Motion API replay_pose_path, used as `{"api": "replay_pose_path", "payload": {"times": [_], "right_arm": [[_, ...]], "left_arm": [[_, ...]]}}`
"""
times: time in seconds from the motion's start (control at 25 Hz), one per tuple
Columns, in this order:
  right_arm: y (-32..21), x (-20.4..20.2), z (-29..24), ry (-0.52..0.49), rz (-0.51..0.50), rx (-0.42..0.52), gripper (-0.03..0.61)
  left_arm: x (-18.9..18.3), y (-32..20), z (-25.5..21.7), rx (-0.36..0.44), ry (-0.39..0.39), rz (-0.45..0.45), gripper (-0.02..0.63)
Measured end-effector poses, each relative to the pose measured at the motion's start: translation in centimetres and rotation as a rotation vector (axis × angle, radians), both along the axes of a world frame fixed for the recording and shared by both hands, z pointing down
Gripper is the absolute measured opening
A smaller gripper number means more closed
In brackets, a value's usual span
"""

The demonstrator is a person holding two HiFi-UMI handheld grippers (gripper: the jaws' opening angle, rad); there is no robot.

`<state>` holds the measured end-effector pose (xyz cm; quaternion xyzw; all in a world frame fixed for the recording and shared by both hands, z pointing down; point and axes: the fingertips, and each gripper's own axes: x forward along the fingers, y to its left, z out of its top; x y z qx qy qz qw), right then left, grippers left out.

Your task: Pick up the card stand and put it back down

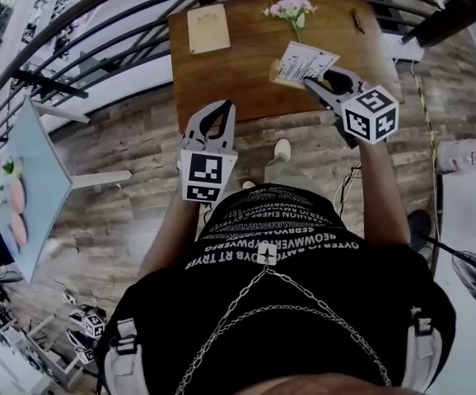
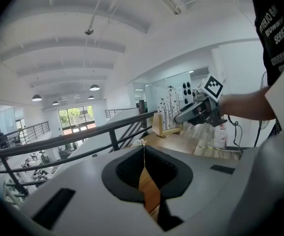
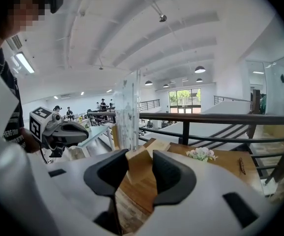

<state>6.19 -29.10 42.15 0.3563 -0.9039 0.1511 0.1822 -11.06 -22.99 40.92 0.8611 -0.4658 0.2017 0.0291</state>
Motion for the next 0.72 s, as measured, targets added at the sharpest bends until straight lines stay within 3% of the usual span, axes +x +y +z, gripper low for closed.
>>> {"api": "replay_pose_path", "payload": {"times": [0.72], "right_arm": [[-0.6, 0.4, 1.2, -0.021, 0.029, -0.015, 0.166]], "left_arm": [[-0.2, -0.1, 1.5, -0.029, -0.003, -0.002, 0.029]]}}
